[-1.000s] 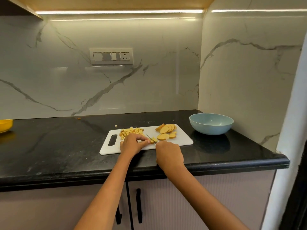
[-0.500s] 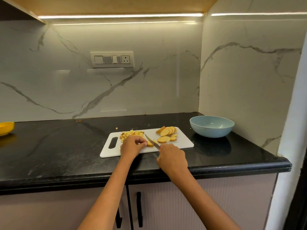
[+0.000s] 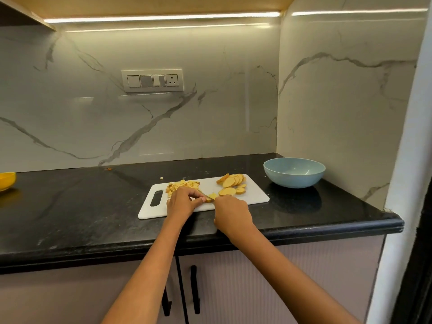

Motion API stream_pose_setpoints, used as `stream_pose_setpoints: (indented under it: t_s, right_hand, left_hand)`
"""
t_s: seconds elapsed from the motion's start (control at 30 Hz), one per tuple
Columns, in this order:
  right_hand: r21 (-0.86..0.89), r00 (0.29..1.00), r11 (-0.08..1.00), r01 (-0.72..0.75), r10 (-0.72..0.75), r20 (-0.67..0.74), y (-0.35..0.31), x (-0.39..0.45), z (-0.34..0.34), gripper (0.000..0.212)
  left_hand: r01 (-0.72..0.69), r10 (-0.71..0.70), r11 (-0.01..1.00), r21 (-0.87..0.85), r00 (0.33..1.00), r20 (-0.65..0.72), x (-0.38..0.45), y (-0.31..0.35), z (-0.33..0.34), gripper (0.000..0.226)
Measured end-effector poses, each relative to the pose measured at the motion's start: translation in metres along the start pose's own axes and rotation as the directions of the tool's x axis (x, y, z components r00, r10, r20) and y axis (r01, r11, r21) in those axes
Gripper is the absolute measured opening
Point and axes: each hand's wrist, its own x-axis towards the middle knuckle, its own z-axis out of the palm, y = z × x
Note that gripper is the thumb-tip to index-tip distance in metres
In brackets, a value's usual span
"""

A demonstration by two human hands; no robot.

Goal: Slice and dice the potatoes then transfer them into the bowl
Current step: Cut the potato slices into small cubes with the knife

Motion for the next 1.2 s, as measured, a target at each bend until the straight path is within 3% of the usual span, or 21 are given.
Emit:
stream_pose_setpoints:
  t_s: [0.2, 0.43, 0.53, 1.2]
  right_hand:
    - [-0.062, 0.998, 0.998, 0.029, -0.032, -0.047, 0.001, -0.007, 0.004, 0.023]
    - [0.129, 0.996, 0.988, -0.082, 0.086, -0.032, 0.011, -0.004, 0.006, 0.022]
    - [0.15, 0.997, 0.986, -0.069, 0.074, -0.027, 0.011, -0.005, 0.007, 0.023]
    - [0.016, 0.999, 1.0, 0.018, -0.018, 0.029, 0.002, 0.012, -0.001, 0.026]
  left_hand:
    - [-0.005, 0.005, 1.0, 0.006, 1.0, 0.009, -0.001, -0.001, -0.001, 0.007]
    - [0.015, -0.016, 0.999, -0.047, 0.999, -0.03, 0.002, -0.004, 0.0, 0.008]
    - [0.041, -0.045, 0.997, -0.07, 0.997, -0.055, 0.004, -0.003, -0.001, 0.008]
    - [-0.025, 0.025, 1.0, -0.015, 1.0, 0.001, 0.0, 0.001, -0.003, 0.004]
